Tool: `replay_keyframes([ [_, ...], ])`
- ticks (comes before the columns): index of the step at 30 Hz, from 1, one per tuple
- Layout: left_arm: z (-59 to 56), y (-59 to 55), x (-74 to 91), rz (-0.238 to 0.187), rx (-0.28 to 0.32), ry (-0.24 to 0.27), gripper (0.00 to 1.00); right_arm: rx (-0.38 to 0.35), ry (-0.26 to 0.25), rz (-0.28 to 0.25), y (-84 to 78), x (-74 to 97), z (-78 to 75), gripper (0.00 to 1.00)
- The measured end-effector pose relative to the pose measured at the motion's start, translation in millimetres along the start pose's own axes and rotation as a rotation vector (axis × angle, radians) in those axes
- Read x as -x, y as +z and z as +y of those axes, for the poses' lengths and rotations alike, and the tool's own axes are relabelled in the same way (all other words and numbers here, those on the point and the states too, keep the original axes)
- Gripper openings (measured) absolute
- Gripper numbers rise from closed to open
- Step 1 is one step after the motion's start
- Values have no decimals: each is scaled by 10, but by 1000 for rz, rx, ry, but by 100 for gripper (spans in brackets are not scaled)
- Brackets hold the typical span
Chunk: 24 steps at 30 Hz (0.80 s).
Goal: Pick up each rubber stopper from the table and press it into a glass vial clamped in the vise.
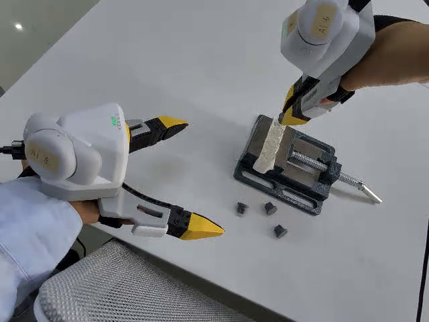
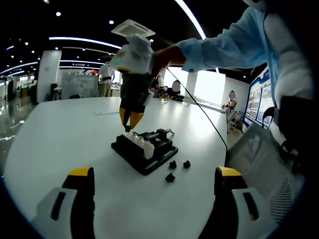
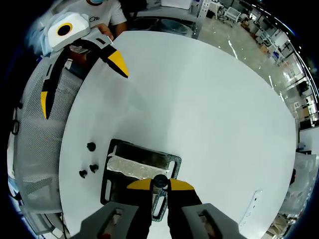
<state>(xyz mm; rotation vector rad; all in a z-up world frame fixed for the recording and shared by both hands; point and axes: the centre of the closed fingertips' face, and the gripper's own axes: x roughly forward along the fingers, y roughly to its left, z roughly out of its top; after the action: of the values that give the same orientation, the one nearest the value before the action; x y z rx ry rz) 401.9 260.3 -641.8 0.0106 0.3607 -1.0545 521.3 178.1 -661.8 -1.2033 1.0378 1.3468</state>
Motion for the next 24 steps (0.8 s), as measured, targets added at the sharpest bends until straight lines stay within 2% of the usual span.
replay_keyframes([
  [3,6,1,11,2,-2,2,99,13,4,-15,21,-23,37,14],
  [5,12,10,18,1,-2,4,99,17,-16,-34,52,6,9,20],
  [8,21,24,24,0,-5,7,99,-1,-19,-62,76,94,-23,17],
  [12,19,31,21,1,-8,7,99,-15,-26,-92,65,185,-45,7],
  [13,15,38,17,-2,-8,6,99,-20,-36,-90,44,193,-61,7],
  [16,7,38,6,1,-10,4,99,-18,-38,-83,0,157,-77,2],
  [24,5,36,12,1,-8,4,99,-26,-30,-101,23,126,-101,0],
])
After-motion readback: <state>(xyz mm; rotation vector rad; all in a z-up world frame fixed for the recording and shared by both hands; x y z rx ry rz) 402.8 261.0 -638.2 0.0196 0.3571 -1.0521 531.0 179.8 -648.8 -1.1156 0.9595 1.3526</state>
